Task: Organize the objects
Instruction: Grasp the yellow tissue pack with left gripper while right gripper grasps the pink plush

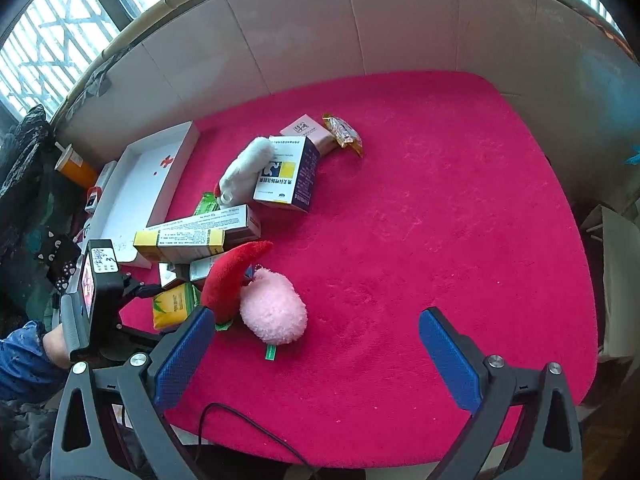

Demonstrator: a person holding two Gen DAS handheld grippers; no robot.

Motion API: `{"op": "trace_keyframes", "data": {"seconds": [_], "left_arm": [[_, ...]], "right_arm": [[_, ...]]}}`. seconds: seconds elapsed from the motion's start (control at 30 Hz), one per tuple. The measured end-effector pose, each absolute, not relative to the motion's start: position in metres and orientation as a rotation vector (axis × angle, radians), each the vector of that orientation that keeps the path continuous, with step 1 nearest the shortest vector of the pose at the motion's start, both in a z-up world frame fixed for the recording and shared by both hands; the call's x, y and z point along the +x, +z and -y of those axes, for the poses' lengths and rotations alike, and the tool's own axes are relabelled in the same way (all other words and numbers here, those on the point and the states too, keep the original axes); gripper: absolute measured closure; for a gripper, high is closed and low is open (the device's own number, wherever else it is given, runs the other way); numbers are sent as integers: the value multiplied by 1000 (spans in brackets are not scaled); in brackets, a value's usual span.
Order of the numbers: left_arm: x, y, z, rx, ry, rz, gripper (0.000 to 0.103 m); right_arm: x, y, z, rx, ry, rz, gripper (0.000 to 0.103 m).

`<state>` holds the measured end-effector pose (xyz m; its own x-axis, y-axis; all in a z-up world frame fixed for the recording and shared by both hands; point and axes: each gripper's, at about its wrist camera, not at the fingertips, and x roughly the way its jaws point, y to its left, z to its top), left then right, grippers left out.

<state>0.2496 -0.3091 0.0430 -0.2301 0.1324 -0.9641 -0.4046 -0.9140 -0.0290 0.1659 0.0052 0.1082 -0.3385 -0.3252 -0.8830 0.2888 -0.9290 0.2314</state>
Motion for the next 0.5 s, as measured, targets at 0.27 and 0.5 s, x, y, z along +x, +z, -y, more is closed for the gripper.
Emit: {"op": "trace_keyframes", "data": {"seconds": [0.27, 0.5], "left_arm": [[277, 73, 359, -1729, 2279, -101, 45], [317, 107, 409, -1762, 2366, 78, 45]], "right_arm": [[160, 78, 13, 1518, -2214, -32, 0], [172, 36, 73, 1437, -2053, -402, 1]]}}
